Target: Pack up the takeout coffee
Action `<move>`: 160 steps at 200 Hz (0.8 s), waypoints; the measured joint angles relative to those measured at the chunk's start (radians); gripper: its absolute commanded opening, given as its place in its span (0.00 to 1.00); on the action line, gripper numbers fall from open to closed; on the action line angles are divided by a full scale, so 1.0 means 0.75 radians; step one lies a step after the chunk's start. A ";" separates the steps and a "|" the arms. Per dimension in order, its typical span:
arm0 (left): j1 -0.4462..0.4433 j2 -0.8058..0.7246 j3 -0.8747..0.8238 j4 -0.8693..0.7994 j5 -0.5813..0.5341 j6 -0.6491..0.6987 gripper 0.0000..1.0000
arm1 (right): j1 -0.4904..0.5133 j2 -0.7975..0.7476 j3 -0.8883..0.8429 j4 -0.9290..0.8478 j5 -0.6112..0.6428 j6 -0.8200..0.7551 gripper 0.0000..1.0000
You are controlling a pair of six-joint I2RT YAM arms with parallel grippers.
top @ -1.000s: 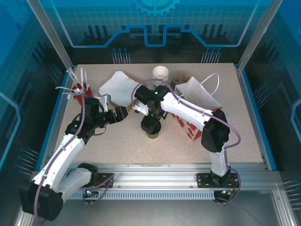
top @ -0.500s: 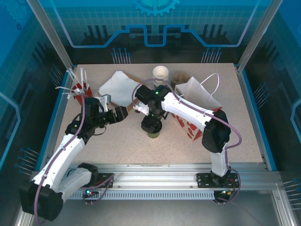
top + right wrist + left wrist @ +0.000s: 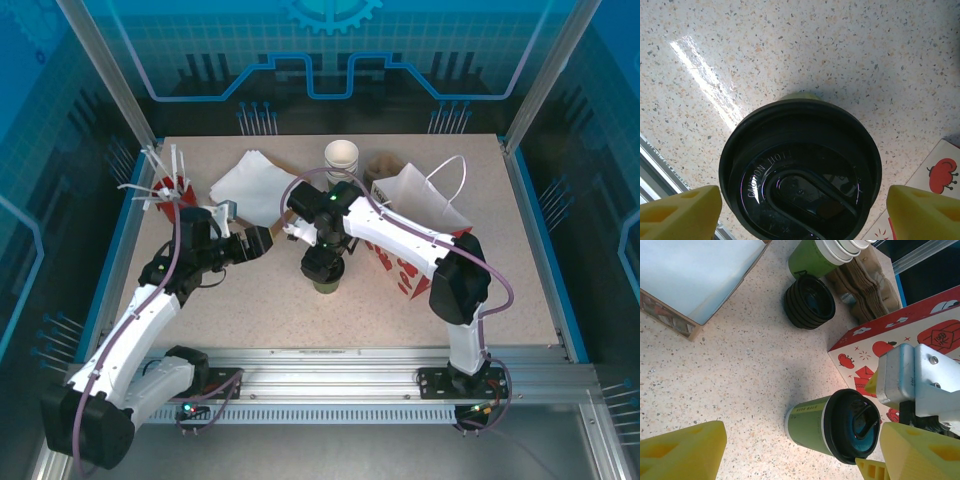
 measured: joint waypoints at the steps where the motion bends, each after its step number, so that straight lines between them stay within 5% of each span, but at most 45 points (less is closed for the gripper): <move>1: 0.000 0.000 0.000 -0.001 0.000 0.000 0.82 | 0.000 0.000 -0.001 -0.001 0.000 0.000 0.85; 160: 0.000 0.001 -0.016 0.009 0.011 -0.001 0.82 | 0.015 0.001 -0.023 0.001 0.017 -0.001 0.75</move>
